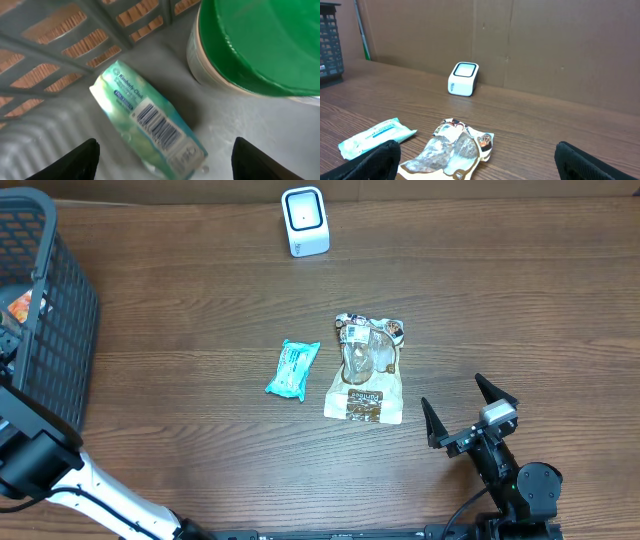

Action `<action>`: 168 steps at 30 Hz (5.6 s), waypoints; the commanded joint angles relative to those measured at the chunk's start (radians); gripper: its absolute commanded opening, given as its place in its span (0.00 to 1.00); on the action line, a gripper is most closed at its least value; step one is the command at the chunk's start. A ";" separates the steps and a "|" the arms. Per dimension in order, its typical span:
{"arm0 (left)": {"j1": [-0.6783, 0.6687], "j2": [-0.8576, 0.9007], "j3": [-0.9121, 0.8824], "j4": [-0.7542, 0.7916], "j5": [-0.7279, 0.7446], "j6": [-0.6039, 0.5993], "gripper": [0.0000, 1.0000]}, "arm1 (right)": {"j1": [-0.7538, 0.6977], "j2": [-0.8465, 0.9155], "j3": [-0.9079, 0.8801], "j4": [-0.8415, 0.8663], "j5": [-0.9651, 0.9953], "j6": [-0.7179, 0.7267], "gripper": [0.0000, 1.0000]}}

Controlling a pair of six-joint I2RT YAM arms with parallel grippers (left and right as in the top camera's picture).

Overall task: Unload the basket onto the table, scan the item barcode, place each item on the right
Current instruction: 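Lower the left gripper and grasp the small blue tissue pack, then carry the tissue pack beside the wipes pack and release it, then reach the left gripper into the basket and grasp the green-lidded jar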

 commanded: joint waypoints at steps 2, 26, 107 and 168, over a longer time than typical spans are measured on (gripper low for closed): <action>-0.005 0.037 -0.007 0.026 -0.021 -0.010 0.68 | -0.001 -0.012 -0.012 0.006 -0.006 0.007 1.00; -0.007 -0.014 -0.005 -0.035 0.038 0.002 0.04 | -0.001 -0.012 -0.012 0.006 -0.006 0.007 1.00; -0.818 -0.476 0.365 -0.516 0.099 0.013 1.00 | -0.001 -0.012 -0.012 0.006 -0.006 0.007 1.00; -0.072 0.188 0.418 -0.105 -0.041 0.090 1.00 | -0.001 -0.012 -0.012 0.006 -0.006 0.007 1.00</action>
